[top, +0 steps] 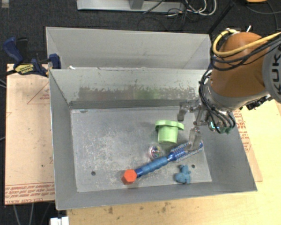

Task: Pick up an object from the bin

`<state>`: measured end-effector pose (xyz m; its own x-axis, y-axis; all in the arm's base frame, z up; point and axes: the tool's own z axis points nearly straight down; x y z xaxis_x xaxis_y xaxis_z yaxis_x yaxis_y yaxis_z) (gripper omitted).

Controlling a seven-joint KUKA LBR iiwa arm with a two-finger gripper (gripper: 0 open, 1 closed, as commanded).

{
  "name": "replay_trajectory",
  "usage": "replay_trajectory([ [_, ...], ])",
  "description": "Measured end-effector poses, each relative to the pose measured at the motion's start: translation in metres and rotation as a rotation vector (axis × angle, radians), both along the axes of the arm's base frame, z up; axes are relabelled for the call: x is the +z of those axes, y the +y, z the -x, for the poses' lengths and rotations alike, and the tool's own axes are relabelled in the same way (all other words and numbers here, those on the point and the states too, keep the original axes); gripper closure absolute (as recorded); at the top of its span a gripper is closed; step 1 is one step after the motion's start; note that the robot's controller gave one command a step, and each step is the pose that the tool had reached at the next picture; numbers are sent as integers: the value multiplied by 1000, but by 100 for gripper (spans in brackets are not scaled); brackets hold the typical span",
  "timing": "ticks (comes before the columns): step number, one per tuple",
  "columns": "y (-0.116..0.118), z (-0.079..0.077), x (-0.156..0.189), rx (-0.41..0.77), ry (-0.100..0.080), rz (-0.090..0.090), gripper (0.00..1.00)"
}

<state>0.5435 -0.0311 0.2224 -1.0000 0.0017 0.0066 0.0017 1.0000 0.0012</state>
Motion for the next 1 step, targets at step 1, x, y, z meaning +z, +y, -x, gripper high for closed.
replay_trajectory([
  [1,18,42,-133,333,0,-2,0],
])
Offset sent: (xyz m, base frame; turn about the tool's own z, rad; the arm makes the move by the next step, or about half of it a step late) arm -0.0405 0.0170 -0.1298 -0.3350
